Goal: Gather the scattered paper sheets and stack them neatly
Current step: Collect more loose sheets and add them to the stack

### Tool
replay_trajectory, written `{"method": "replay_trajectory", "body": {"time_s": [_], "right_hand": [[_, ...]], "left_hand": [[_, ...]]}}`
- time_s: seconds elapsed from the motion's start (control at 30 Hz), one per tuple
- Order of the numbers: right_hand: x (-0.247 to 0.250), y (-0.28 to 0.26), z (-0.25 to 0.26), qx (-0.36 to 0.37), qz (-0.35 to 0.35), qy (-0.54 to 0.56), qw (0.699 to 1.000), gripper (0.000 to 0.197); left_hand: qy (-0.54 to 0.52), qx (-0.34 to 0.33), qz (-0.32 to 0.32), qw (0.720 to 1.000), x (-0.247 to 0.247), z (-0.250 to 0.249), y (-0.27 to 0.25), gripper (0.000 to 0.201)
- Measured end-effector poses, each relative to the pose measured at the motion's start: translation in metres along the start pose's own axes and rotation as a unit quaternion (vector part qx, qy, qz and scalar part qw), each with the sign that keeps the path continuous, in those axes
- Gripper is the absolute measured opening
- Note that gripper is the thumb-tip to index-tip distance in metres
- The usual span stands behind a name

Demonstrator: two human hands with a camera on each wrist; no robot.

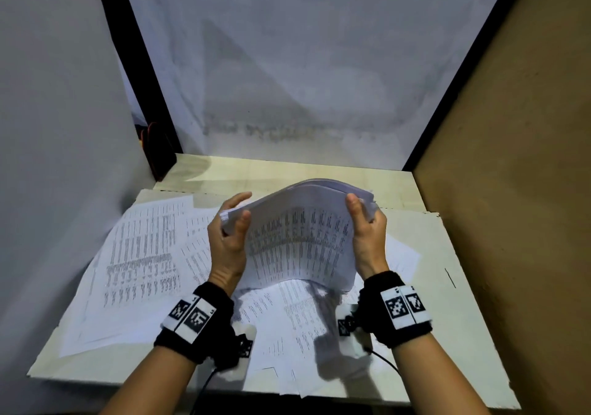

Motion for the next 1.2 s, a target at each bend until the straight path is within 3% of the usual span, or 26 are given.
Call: {"method": "replay_trajectory", "body": {"time_s": [0.07,0.17,0.27,0.33,0.53,0.67,0.8,0.97,1.03,1.13,1.2], "right_hand": [[-0.005,0.0,0.002,0.004,-0.041,0.015,0.999,0.084],[-0.009,0.002,0.011,0.034,-0.084,0.031,0.995,0.049],[-0.01,0.007,0.01,0.041,-0.127,0.032,0.991,0.052],[-0.01,0.007,0.01,0.041,-0.143,0.039,0.988,0.042],[-0.003,0.013,0.009,0.047,-0.141,0.047,0.988,0.02],[-0.005,0.014,0.013,0.048,-0.144,0.044,0.987,0.034],[-0.003,0.017,0.013,0.036,-0.153,0.035,0.987,0.009],[-0.001,0.019,0.013,0.036,-0.112,0.03,0.993,0.01],[0.003,0.022,0.01,0.039,-0.061,0.039,0.997,0.021],[0.011,0.027,-0.008,0.031,0.072,-0.021,0.997,0.068],[0.021,0.029,-0.026,-0.024,0.115,-0.078,0.99,0.094]], "left_hand": [[-0.003,-0.037,-0.028,0.999,-0.007,-0.012,0.001,0.073],[0.004,-0.079,-0.058,0.995,-0.017,-0.024,0.004,0.078],[0.002,-0.088,-0.079,0.993,-0.021,-0.023,0.008,0.057],[0.001,-0.087,-0.081,0.993,-0.021,-0.021,0.008,0.049],[0.004,-0.084,-0.079,0.993,-0.022,-0.02,0.008,0.032],[0.02,-0.092,-0.075,0.993,-0.023,-0.021,0.009,0.038],[0.042,-0.088,-0.083,0.992,-0.022,-0.019,0.011,0.035],[0.033,-0.097,-0.063,0.993,-0.023,-0.021,0.012,0.044],[0.029,-0.1,-0.053,0.993,-0.023,-0.023,0.012,0.056],[0.011,-0.087,-0.001,0.996,-0.019,-0.021,0.015,0.07],[0.016,-0.05,0.05,0.997,-0.012,-0.009,0.019,0.073]]}}
Point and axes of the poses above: each hand's wrist, its own y-axis towards the middle knuckle, its own x-axis out of the back of the hand, z = x × y, the point moved 4 cm from there along y, towards the middle knuckle, and after that the axes turned 15 degrees about -z, right-handed, at the moved point
